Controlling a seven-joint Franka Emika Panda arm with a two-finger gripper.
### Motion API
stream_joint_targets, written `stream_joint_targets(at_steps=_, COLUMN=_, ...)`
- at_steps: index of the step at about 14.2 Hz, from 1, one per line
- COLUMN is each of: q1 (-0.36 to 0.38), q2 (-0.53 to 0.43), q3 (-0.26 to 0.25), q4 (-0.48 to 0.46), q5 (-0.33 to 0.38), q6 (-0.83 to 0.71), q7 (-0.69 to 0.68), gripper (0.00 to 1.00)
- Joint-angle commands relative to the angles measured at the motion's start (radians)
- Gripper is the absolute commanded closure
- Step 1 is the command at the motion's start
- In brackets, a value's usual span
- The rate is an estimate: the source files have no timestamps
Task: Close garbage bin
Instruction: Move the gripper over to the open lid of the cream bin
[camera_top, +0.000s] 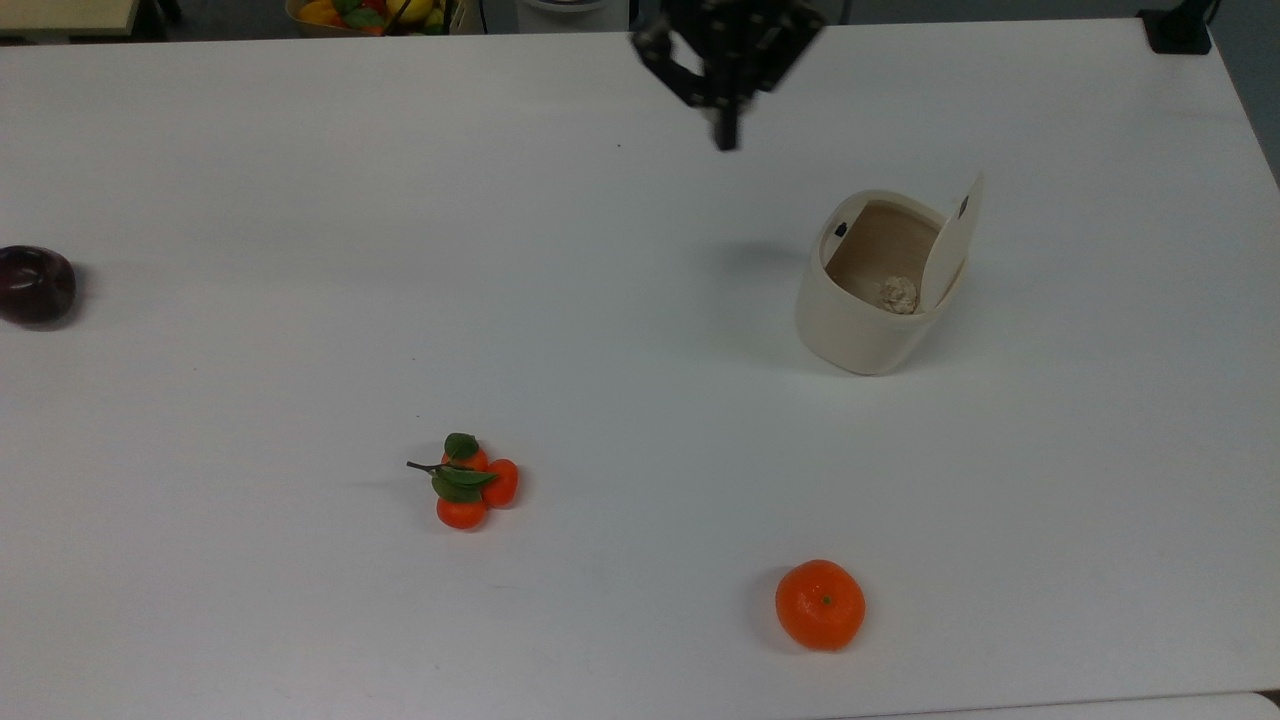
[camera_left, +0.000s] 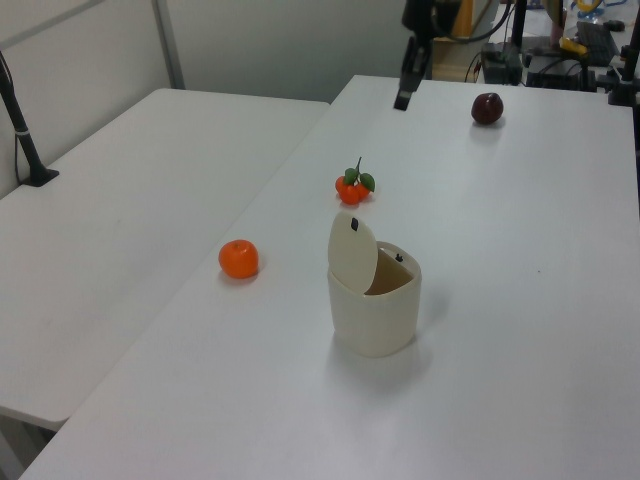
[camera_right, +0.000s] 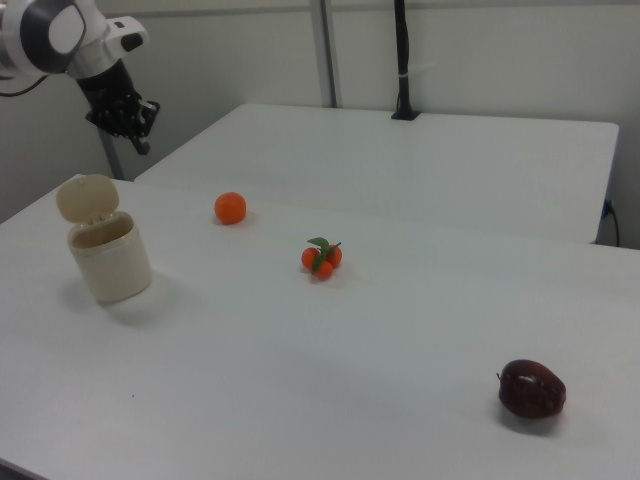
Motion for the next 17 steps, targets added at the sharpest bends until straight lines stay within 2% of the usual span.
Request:
stream_joint_targets(at_steps=1, q1=0.077, q2=0.048, q3=-0.013, q4=-0.013, q5=0.037, q6=0.189, q7=0.003, gripper=1.00)
stream_joint_targets(at_steps=8, q1=0.207, q2=0.132, q3=-0.013, q4=-0.013, q5=0.033, q6=0.386, q7=0.000, gripper=1.00)
stream_joint_targets(at_steps=17, q1=0.263, q2=0.155, q3=-0.013, q4=-0.021, q5=0.036, q6=0.377, q7=-0.006, gripper=1.00)
